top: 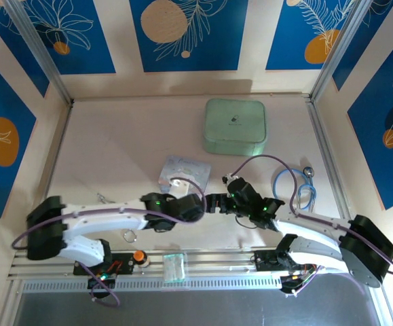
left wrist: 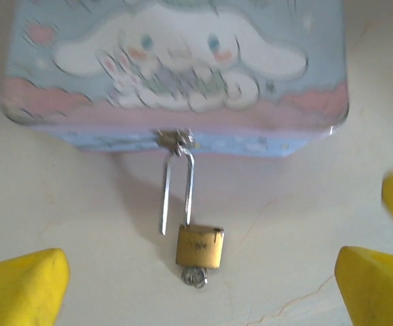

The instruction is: Unlock the padlock with the key

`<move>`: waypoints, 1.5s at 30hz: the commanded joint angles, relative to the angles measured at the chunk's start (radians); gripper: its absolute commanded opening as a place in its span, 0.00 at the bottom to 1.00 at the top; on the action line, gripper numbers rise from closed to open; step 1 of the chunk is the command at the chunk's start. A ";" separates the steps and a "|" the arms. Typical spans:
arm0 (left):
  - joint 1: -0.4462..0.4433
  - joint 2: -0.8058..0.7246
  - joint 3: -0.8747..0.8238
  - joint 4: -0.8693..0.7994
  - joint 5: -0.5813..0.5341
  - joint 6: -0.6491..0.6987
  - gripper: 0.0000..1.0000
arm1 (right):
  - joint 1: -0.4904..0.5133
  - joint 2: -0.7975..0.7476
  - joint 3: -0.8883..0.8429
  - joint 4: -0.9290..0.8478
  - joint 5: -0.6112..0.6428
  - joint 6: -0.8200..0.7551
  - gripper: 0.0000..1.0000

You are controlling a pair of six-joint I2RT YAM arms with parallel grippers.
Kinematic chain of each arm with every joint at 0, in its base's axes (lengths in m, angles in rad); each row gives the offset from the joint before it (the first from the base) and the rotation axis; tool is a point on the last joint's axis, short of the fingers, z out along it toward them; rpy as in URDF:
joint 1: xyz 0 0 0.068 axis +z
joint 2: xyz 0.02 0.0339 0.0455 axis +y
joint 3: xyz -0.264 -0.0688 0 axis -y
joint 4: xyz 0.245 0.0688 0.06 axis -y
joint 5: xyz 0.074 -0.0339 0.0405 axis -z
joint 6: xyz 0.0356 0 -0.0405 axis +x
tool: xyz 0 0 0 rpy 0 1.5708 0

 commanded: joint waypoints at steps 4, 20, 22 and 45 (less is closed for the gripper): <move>0.179 -0.216 -0.131 0.170 0.135 0.120 0.99 | 0.125 -0.052 0.020 -0.064 0.134 -0.017 0.93; 0.331 -0.428 -0.292 0.132 0.170 0.082 0.99 | 0.246 0.528 0.428 -0.130 0.091 -0.010 0.64; 0.333 -0.449 -0.315 0.147 0.172 0.074 0.99 | 0.245 0.571 0.453 -0.136 0.081 -0.015 0.64; 0.341 -0.435 -0.355 0.188 0.163 0.052 0.99 | 0.271 0.699 0.445 -0.150 0.023 0.088 0.35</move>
